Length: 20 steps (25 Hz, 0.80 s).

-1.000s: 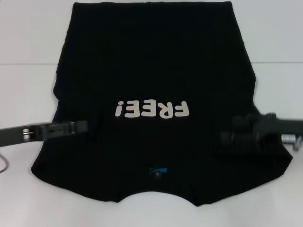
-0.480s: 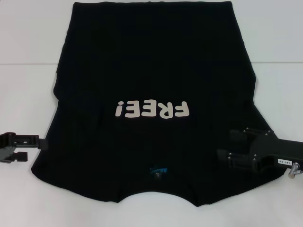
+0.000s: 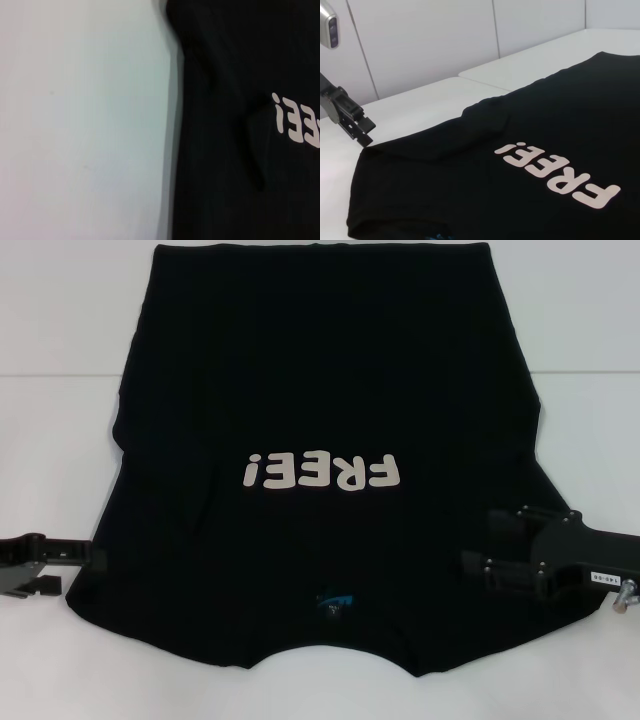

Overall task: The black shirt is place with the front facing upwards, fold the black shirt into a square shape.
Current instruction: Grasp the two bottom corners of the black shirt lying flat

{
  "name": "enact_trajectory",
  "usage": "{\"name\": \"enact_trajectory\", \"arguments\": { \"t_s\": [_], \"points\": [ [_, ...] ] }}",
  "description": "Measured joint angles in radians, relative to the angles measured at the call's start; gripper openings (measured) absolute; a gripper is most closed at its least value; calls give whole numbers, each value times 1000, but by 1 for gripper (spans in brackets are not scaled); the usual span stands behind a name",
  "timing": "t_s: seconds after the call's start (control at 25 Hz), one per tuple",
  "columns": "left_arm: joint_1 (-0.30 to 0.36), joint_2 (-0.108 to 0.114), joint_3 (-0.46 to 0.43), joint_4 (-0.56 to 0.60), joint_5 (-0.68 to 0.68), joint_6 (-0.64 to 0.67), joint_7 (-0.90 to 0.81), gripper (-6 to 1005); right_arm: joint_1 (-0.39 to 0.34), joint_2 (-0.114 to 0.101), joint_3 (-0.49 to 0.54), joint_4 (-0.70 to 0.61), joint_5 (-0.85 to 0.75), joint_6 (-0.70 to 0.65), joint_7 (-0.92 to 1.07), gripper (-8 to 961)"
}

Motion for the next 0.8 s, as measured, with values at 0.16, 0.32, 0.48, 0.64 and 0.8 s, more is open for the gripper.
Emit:
{"name": "enact_trajectory", "arguments": {
  "t_s": [0.16,0.32,0.48,0.64,0.8],
  "points": [
    [0,-3,2,-2,3,-6,1,921,3,0,0,2,1,0,0,796],
    [0,-6,9,-15,4,-6,5,921,3,1,0,2,1,0,2,796],
    [-5,-13,13,-17,4,-6,6,922,1,1,0,0,2,-2,8,796],
    [-16,-23,25,-17,3,5,13,922,0,1,0,-1,2,-2,8,796],
    [-32,-34,38,-18,4,8,21,921,0,1,0,-2,3,-7,8,797]
  ]
}}
